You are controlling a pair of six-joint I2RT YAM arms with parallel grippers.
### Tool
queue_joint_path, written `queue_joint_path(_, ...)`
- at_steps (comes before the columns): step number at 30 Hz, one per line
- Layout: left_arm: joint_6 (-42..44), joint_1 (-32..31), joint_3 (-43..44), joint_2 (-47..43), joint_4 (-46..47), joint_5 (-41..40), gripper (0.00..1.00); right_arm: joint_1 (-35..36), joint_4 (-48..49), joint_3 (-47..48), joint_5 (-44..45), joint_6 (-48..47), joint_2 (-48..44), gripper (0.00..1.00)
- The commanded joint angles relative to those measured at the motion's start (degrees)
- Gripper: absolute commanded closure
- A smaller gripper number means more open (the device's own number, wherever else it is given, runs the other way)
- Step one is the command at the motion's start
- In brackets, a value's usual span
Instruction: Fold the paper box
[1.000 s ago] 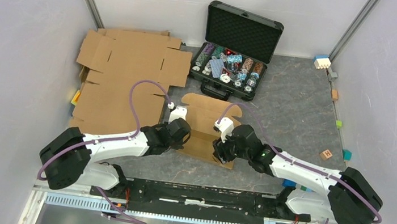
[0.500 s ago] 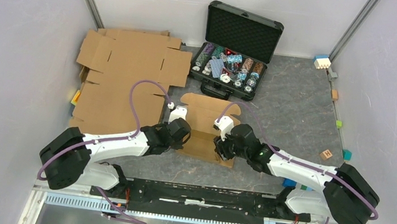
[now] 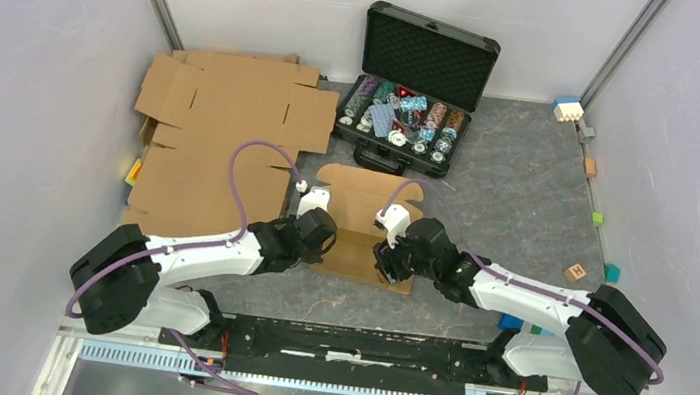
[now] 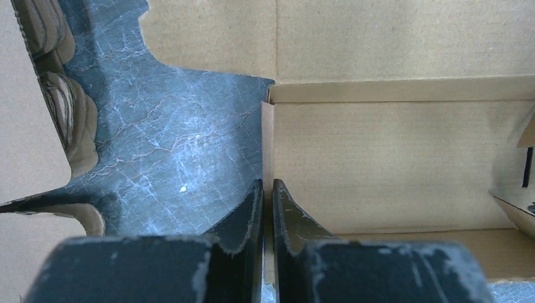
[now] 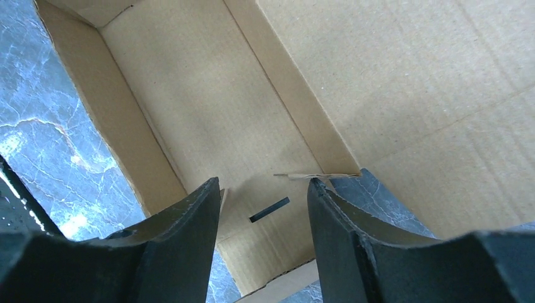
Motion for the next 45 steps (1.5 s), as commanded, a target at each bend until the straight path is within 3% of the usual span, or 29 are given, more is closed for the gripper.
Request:
queue_joint_path(1,-0.53,-0.20,2.26,0.12,-0.07,-1.41,0.89,-0.80,2.82,1.77,-1.34,-0.33,-3.36,0.40)
queue_joint_path(4,-0.72,-0.23,2.41,0.20,-0.08,-1.57,0.88,-1.17,2.35,1.68,-2.87,0.51,-6.24,0.38)
queue_joint_path(13,-0.76,-0.24,3.56,0.66,-1.27,-2.36,0.88,-2.02,-5.78,-0.91,1.38,2.88,-17.88,0.16)
queue_joint_path(16,-0.91,-0.24,3.46,0.46,-1.30,-2.63,0.88,-3.58,-8.78,-4.33,5.15,5.06,-22.44,0.14)
queue_joint_path(21,-0.95,-0.24,3.38,0.58,-1.04,-2.58,0.88,-8.47,-9.85,-11.92,2.01,10.07,-29.42,0.11)
queue_joint_path(24,-0.98,-0.24,3.25,0.47,-1.04,-2.58,0.88,-11.25,-5.69,-16.57,-5.07,15.20,-32.87,0.02)
queue_joint_path(27,-0.98,-0.24,3.10,0.38,-0.90,-2.58,0.88,-12.49,0.23,-20.20,-9.65,23.34,-35.40,0.02)
queue_joint_path(36,-0.91,-0.24,3.18,0.58,-0.69,-2.40,0.88,-13.53,12.63,-26.85,-8.31,43.32,-31.55,0.02)
queue_joint_path(40,-0.87,-0.24,3.10,0.20,-0.61,-2.18,0.88,-13.65,10.92,-26.89,-5.38,47.68,-29.84,0.02)
queue_joint_path(45,-0.86,-0.24,3.09,0.62,-0.26,-1.97,0.88,-13.65,18.91,-28.99,-9.90,53.19,-28.53,0.02)
